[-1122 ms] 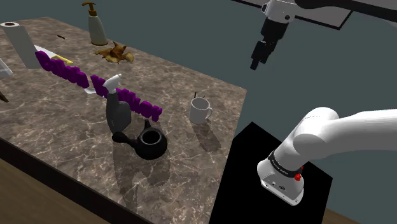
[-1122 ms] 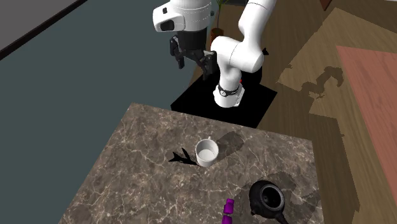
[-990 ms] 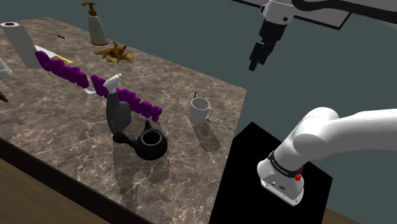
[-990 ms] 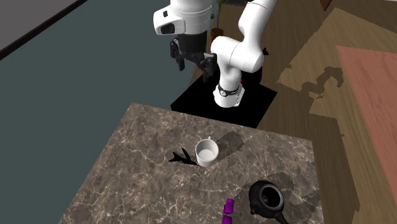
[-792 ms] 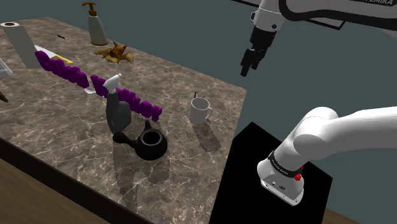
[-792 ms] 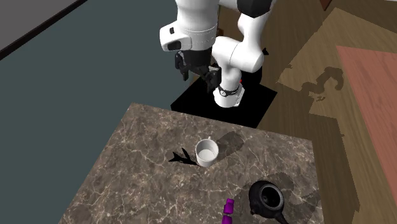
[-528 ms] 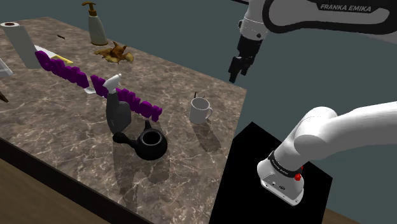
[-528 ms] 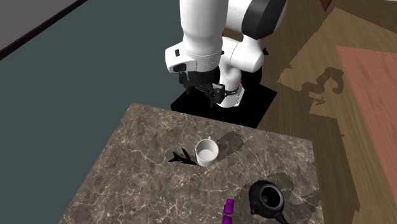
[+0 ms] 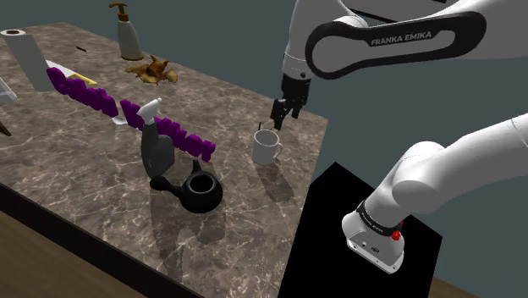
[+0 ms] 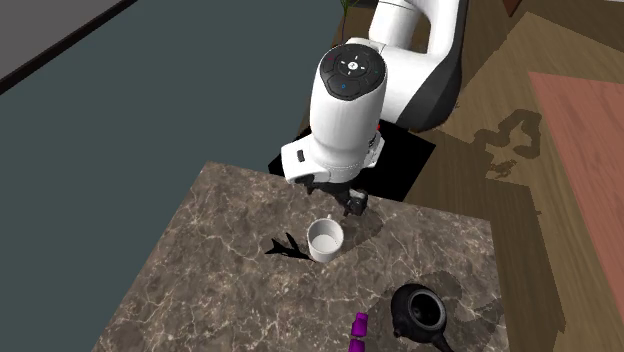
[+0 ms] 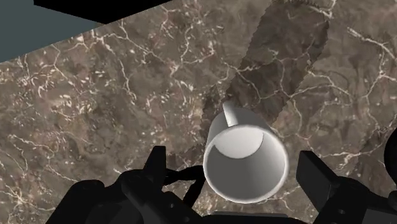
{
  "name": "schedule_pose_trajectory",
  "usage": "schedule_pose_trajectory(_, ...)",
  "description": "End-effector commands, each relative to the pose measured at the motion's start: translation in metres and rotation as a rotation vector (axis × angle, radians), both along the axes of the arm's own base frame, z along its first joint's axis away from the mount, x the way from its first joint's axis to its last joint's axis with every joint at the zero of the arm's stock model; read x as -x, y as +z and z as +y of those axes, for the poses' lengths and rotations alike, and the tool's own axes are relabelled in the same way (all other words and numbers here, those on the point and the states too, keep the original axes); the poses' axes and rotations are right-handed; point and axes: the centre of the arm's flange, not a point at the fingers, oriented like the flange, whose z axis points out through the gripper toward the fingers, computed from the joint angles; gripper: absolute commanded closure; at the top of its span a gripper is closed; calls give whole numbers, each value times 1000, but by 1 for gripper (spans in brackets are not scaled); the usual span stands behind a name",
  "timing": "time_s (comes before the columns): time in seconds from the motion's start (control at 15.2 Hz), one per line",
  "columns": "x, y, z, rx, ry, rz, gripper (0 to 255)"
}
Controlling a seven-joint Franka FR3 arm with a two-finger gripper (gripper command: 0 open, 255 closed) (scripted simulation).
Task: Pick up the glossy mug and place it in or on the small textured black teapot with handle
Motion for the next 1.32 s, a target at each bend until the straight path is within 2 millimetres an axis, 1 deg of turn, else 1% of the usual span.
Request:
schedule_pose_trajectory(0.0, -9, -18, 17, 2, 0, 0, 0)
schedule_pose_trajectory(0.4, -40, -72, 68, 10, 0, 4, 0)
schedule_pose_trajectory(0.46, -40, -72, 68, 10, 0, 4, 0)
schedule_pose_trajectory(0.86, -39, -104, 67, 10, 0, 4, 0)
schedule_pose_trajectory(0.92, -38, -112, 66, 10, 0, 4, 0)
schedule_pose_trajectory(1.25, -38, -112, 66, 10, 0, 4, 0)
